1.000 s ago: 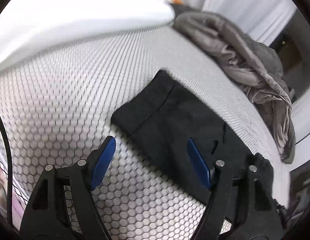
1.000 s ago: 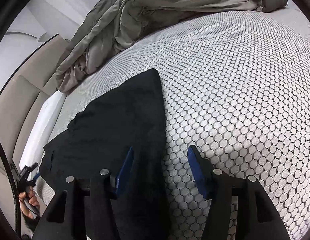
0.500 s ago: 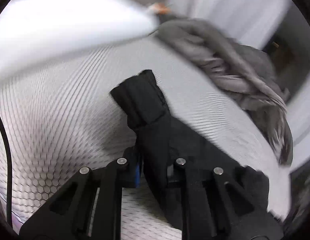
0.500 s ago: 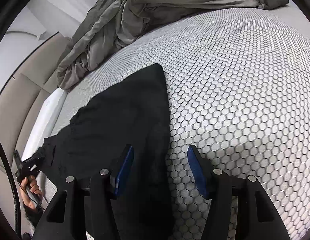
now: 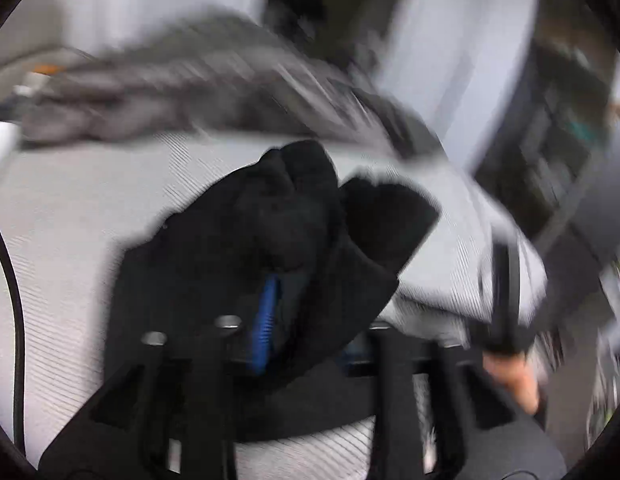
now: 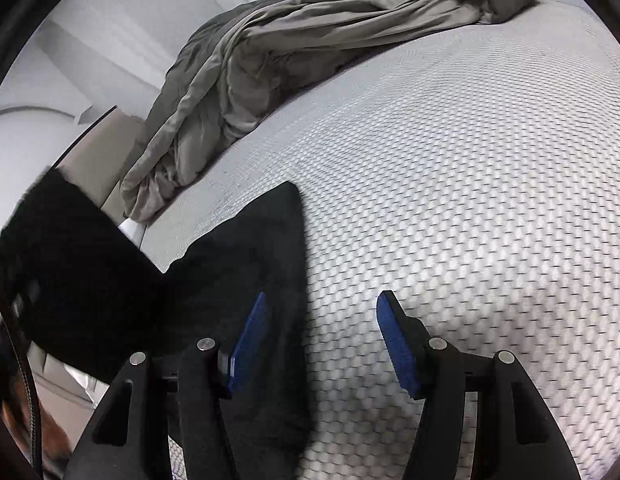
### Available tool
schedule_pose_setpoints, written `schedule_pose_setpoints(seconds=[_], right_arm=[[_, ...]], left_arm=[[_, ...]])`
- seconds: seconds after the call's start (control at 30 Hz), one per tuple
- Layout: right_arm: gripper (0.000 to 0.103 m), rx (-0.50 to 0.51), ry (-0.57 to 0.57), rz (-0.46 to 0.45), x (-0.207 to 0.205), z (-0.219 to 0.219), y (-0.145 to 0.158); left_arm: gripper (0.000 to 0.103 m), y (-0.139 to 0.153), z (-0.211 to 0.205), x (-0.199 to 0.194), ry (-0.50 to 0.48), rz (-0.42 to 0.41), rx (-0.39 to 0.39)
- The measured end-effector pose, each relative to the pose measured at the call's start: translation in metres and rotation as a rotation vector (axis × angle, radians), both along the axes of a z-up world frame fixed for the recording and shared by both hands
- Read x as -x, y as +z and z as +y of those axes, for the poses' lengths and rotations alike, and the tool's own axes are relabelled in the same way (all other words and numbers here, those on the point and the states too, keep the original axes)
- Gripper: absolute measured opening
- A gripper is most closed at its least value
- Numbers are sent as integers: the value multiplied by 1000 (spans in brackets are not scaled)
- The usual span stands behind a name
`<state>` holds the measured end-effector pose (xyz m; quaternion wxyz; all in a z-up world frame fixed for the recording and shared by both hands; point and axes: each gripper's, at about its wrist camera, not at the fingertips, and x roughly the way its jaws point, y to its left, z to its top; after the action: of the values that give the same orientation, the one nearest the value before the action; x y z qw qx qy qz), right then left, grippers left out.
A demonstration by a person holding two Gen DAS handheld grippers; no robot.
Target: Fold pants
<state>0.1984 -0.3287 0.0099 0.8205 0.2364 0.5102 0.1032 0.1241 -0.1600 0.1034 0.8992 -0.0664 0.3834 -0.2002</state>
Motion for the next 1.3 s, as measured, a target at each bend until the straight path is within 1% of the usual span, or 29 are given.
schedule_pose_setpoints(seconds=[0.03, 0.1, 0.13, 0.2, 0.27, 0.3, 0.33, 0.37, 0.4, 0.43, 0.47, 0.5, 0.53, 0.57, 0.6, 0.63, 0.67, 0.73, 0.8, 0.83, 0.87, 0.93, 0.97, 1.0, 1.07, 1.13, 1.17, 1.23, 1.3], right_arm=[[59, 1, -12, -3, 1, -6, 2], [59, -3, -40, -8, 6, -20, 6], [59, -6, -49, -9, 8, -24, 7], [59, -14, -61, -7, 10, -31, 8], [59, -20, -47, -7, 11, -30, 9], [59, -24, -29, -8, 12, -28, 9], [59, -29, -11, -8, 11, -24, 9], [59, -45, 15, -9, 12, -18, 9], [59, -65, 32, -8, 12, -15, 8], [59, -110, 64, -5, 13, -9, 7], [59, -147, 90, 1, 12, -5, 5], [59, -195, 125, 12, 13, 2, 3], [59, -247, 168, 26, 12, 12, 1], [59, -310, 213, 41, 14, 20, -1], [59, -342, 232, 48, 14, 27, -3], [59, -373, 249, 55, 14, 36, -4], [59, -393, 262, 63, 14, 42, -6], [59, -374, 270, 87, 12, 52, -10], [59, -295, 278, 131, 11, 62, -16], [59, -293, 277, 143, 10, 62, -18], [59, -314, 264, 148, 10, 62, -19], [59, -341, 250, 123, 11, 61, -11], [59, -368, 255, 92, 13, 61, -4], [59, -370, 272, 79, 15, 60, 2], [61, -366, 310, 55, 19, 65, 9], [62, -373, 339, 50, 24, 71, 13], [62, -338, 356, 61, 26, 75, 12], [62, -250, 348, 60, 30, 76, 11], [62, -243, 320, 67, 29, 71, 8]], left_arm=[[60, -23, -26, 0, -89, 51, -44], [60, -55, -53, 7, -190, 96, -98], [60, -71, -63, 14, -230, 98, -129], [60, -79, -66, 25, -273, 85, -161], [60, -71, -53, 28, -285, 63, -147], [60, -65, -42, 30, -277, 48, -139], [64, -55, -27, 28, -247, 19, -131], [73, -47, -14, 37, -214, -4, -129], [78, -45, -3, 34, -188, -23, -128], [84, -43, 16, 28, -135, -62, -121], [84, -45, 30, 20, -98, -80, -110], [84, -50, 46, 12, -56, -82, -99], [84, -58, 62, 5, -8, -65, -87], [84, -68, 76, -5, 39, -28, -82], [84, -76, 86, -19, 74, 17, -85], [83, -82, 95, -25, 100, 44, -81], [83, -86, 104, -29, 124, 53, -70], [83, -90, 116, -34, 157, 61, -55], [84, -89, 125, -28, 153, 48, -71], [84, -87, 139, -17, 154, 33, -89], [84, -86, 139, -13, 150, 17, -112], [84, -81, 141, -5, 141, -13, -145], [84, -78, 142, -7, 140, -21, -152], [84, -78, 144, -7, 144, -31, -155], [84, -69, 147, 3, 149, -26, -147], [84, -69, 150, 4, 158, -11, -133], [84, -67, 149, 8, 160, -9, -133], [84, -68, 150, 5, 167, -4, -136], [84, -68, 149, 7, 170, -5, -139]])
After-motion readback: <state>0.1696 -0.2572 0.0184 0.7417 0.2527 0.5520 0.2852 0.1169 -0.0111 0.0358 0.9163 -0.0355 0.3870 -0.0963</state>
